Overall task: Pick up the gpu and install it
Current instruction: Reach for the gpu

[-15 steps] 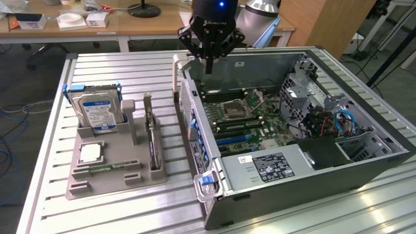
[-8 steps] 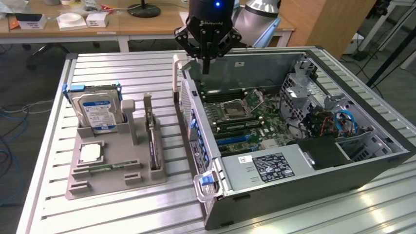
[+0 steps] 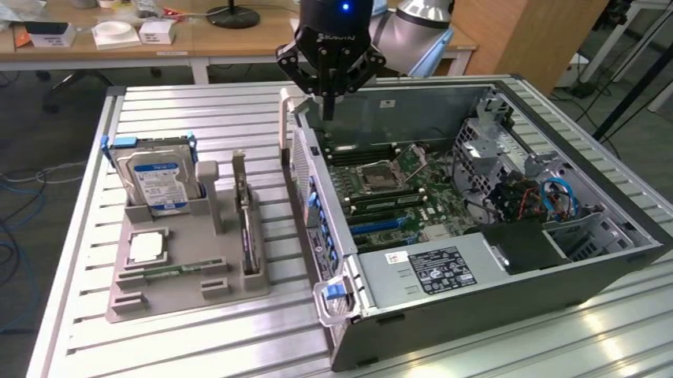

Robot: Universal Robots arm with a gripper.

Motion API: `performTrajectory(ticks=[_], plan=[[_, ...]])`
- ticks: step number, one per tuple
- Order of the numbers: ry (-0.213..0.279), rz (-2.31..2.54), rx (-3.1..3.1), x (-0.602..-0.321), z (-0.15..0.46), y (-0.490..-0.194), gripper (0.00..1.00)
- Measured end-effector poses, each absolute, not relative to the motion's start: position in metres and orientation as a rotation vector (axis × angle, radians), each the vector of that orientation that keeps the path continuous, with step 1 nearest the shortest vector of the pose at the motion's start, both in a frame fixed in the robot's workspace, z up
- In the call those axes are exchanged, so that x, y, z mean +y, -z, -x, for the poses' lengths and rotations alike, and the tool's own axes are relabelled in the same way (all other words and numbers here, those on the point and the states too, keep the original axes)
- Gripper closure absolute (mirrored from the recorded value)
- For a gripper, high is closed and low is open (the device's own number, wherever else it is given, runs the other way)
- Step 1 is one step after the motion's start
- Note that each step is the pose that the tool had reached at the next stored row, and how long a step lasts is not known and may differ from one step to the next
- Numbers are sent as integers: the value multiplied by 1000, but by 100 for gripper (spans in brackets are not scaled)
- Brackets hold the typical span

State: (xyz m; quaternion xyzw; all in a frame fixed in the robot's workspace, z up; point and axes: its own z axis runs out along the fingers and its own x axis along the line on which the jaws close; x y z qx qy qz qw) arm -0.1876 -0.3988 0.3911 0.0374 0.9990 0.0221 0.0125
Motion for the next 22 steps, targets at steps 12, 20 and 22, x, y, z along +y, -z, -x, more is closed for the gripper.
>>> performTrajectory(ticks=[12, 20, 22], plan=[[-69, -117, 3114, -399, 200, -391, 89], [-69, -117, 3114, -399, 207, -390, 89], [-69, -117, 3114, -399, 208, -390, 89]])
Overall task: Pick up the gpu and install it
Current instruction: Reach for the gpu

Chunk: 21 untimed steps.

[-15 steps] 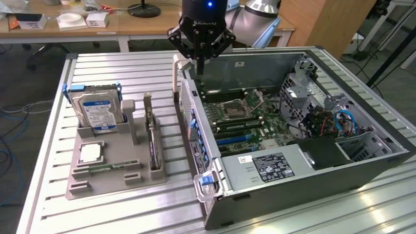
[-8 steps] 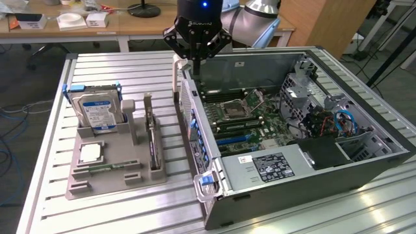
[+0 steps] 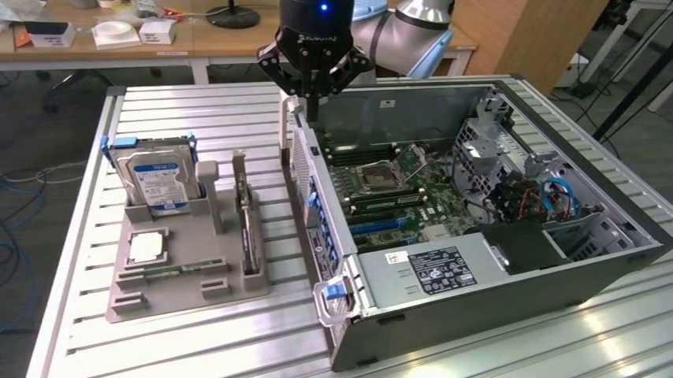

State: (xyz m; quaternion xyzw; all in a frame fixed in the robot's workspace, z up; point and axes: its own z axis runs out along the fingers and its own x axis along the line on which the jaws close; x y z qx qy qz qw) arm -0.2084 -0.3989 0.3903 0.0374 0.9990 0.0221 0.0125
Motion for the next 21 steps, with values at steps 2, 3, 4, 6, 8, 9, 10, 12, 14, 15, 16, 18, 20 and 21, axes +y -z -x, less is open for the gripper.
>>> performTrajectory(ticks=[2, 3, 4, 6, 8, 9, 10, 12, 14, 15, 16, 18, 20, 21], plan=[[-69, -117, 3114, -399, 210, -390, 89], [-69, -117, 3114, -399, 210, -390, 89], [-69, -117, 3114, -399, 211, -390, 89], [-69, -117, 3114, -399, 212, -390, 89], [-69, -117, 3114, -399, 213, -390, 89], [-69, -117, 3114, -399, 214, -390, 89], [-69, -117, 3114, -399, 215, -390, 89], [-69, -117, 3114, -399, 216, -390, 89], [-69, -117, 3114, -399, 217, -390, 89], [-69, -117, 3114, -399, 218, -390, 89], [-69, -117, 3114, -399, 219, -390, 89], [-69, -117, 3114, -399, 220, -390, 89], [-69, -117, 3114, -399, 221, -390, 89], [-69, -117, 3114, -399, 222, -390, 89]])
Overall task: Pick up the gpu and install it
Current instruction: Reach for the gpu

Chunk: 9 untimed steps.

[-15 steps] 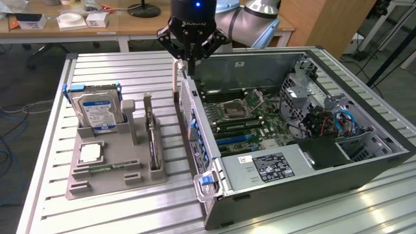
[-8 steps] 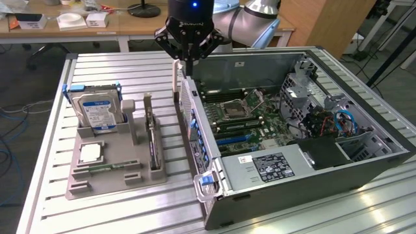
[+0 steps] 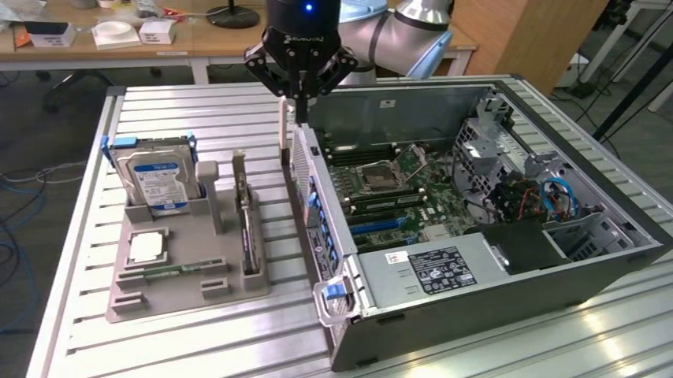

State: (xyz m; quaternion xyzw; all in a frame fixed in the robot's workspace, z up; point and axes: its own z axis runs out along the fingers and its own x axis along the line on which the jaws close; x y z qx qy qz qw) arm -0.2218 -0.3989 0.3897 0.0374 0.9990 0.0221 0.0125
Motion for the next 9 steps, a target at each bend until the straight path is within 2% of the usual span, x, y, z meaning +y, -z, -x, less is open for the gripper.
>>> performTrajectory(ticks=[9], plan=[[-69, -117, 3114, -399, 229, -390, 89]])
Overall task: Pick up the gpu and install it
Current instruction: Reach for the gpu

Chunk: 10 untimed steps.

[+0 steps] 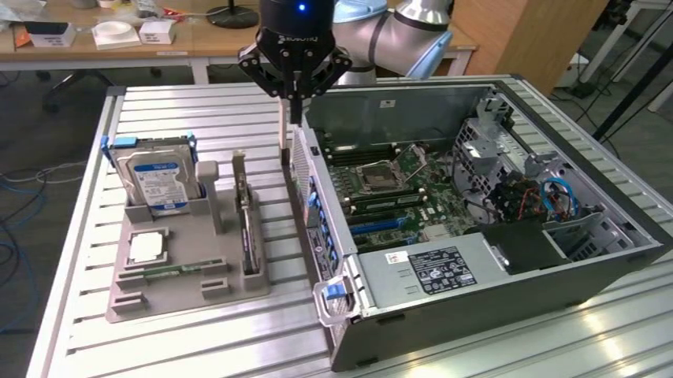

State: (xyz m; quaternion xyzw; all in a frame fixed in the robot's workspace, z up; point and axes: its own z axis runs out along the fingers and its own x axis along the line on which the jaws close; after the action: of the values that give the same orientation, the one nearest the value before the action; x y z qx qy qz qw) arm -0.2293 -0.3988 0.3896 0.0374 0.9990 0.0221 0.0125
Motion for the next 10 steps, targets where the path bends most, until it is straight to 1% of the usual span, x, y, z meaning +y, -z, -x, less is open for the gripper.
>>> performTrajectory(ticks=[10], plan=[[-69, -117, 3114, -399, 237, -389, 89]])
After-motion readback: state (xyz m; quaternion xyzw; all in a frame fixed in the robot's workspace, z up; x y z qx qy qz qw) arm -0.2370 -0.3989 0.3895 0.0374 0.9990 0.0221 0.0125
